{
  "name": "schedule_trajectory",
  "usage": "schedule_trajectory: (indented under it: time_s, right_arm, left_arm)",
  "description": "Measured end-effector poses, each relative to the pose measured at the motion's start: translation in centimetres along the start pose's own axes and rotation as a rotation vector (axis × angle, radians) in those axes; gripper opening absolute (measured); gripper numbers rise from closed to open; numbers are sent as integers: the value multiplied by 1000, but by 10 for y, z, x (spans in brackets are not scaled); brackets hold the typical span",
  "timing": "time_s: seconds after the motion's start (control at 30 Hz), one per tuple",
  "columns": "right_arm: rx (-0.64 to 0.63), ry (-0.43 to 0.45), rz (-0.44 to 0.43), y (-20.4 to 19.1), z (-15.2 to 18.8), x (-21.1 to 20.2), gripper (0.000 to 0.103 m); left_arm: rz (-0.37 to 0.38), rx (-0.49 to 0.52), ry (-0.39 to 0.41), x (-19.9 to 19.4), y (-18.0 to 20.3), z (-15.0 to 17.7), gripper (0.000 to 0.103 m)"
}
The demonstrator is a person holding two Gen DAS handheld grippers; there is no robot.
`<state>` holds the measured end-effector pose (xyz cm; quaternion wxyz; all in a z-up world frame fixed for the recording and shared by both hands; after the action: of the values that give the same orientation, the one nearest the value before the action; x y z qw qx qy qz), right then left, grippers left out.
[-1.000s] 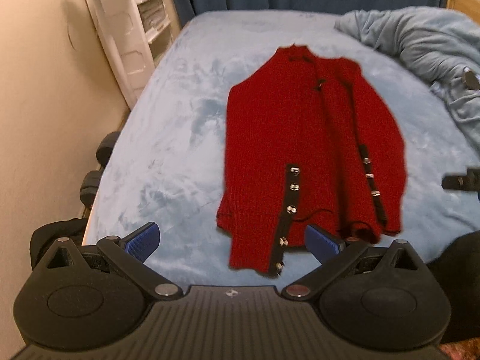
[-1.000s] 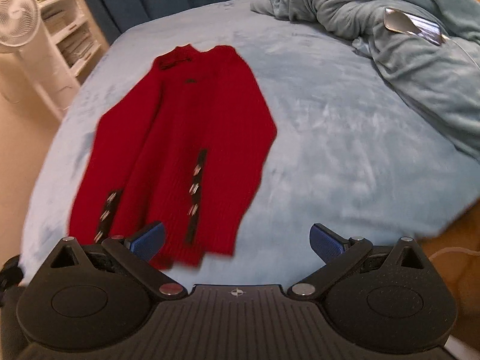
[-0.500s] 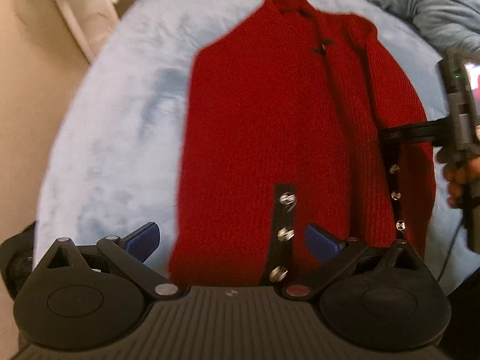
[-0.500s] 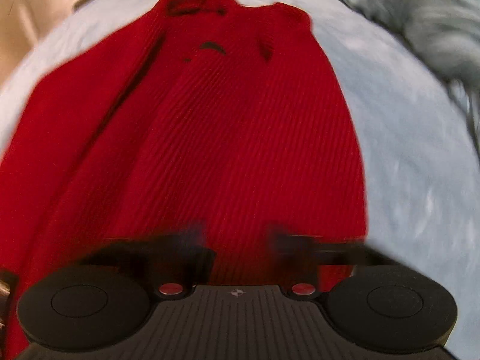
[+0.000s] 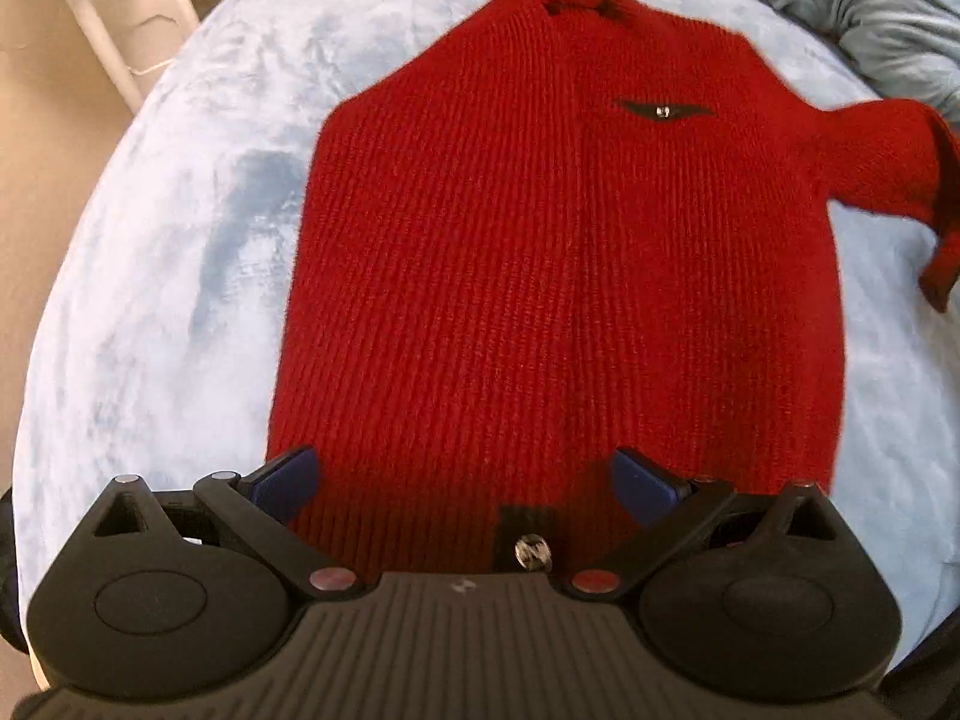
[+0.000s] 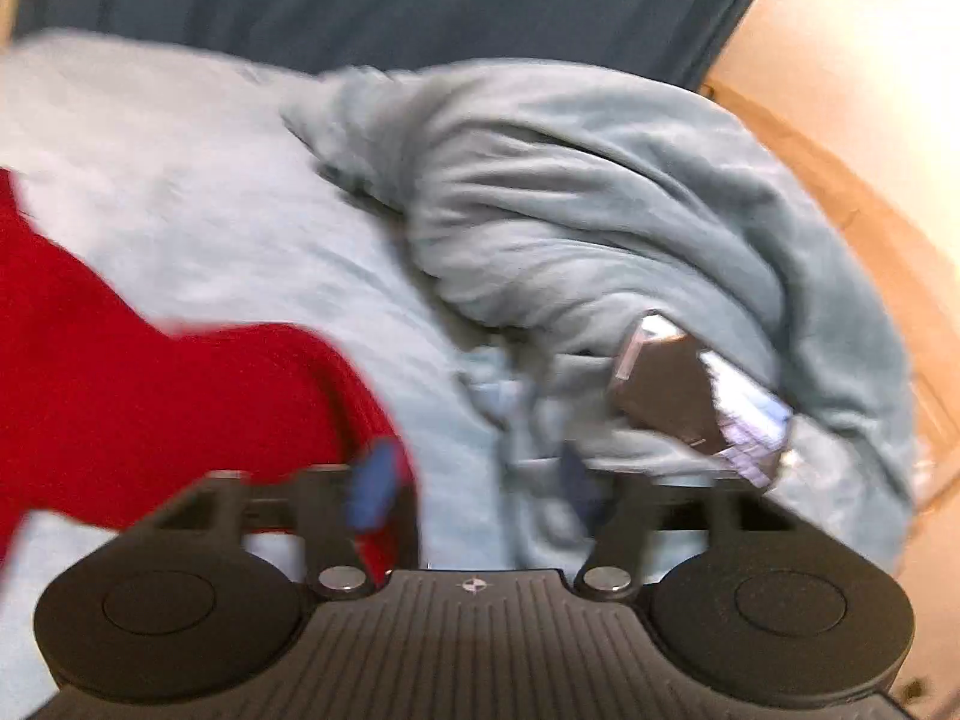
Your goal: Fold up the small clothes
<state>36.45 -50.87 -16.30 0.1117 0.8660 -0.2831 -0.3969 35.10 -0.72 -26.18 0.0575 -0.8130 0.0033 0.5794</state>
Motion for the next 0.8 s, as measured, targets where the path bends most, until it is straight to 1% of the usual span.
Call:
schedule_trajectory:
  time_s: [0.03,0.07,0.1,0.17,0.2,0.23,0.27,0.3,0.33,0.37,0.4,0.43,0.47,0.53,0.57,0.6,0.67,0.7,0.73,0.77,0.8]
  right_arm:
    - [6,-14,-63,-12,15,-11,75]
    - [15,-42,-147,-31,36,-24,75]
    - [38,-66,-204,-46,54,-33,75]
    - [85,-124,-318,-79,92,-55,75]
    - [114,-157,-381,-97,110,-65,75]
    - [150,-192,-448,-113,125,-75,75]
    - [210,-237,-530,-131,140,-85,75]
    - [258,-268,-595,-142,148,-89,75]
    - [306,-307,-686,-156,156,-98,75]
    - [346,-343,-773,-171,161,-105,75]
    - [367,-376,-822,-183,165,-110,75]
    - [367,-400,-841,-191,166,-112,75]
    - [360,-407,-840,-199,165,-113,75]
    - [342,-391,-810,-207,159,-111,75]
    - [340,-383,-790,-210,156,-110,75]
    - [340,-382,-778,-209,153,-105,75]
    - [334,-384,-768,-207,150,-98,76]
    - [323,-392,-773,-205,149,-95,76]
    - [313,-406,-784,-207,151,-93,76]
    - [307,-429,-802,-210,155,-95,77]
    - [308,-444,-817,-212,161,-97,77]
  left_arm:
    - [-11,10,-14,6,-1,-1,103]
    - [-26,17,-28,13,-2,-2,103]
    - [-38,29,-33,19,-3,-4,103]
    - [-51,67,9,22,-2,-10,89]
    - [-48,78,16,20,-4,-12,75]
    - [-30,69,29,14,-5,-15,52]
    - [-11,63,47,7,-8,-19,39]
    - [2,59,54,0,-13,-22,20]
    - [-3,46,67,-6,-24,-29,14]
    - [-31,36,95,-12,-39,-40,14]
    - [-106,31,146,-18,-61,-55,13]
    - [-191,12,200,-23,-88,-74,13]
    - [-262,-29,242,-28,-115,-94,12]
    - [-420,-133,320,-42,-175,-138,13]
    - [-475,-164,349,-48,-196,-154,14]
    - [-491,-186,366,-51,-213,-168,20]
    - [-461,-240,357,-53,-229,-179,33]
    - [-423,-254,354,-55,-228,-176,58]
    - [-387,-249,359,-58,-222,-169,88]
    - [-363,-240,372,-58,-216,-159,96]
    - [-350,-223,388,-59,-207,-145,99]
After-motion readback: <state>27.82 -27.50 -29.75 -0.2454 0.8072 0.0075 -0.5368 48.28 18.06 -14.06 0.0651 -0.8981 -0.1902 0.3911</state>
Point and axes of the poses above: each gripper's, at about its wrist camera, not at the fingertips, and x roughly the way its jaws point, y to its right, z to its underside, the point moved 9 cm from there along x, roughly the way its jaws point, and after that the axes turned 3 degrees about -y, right-handed, at the moved point
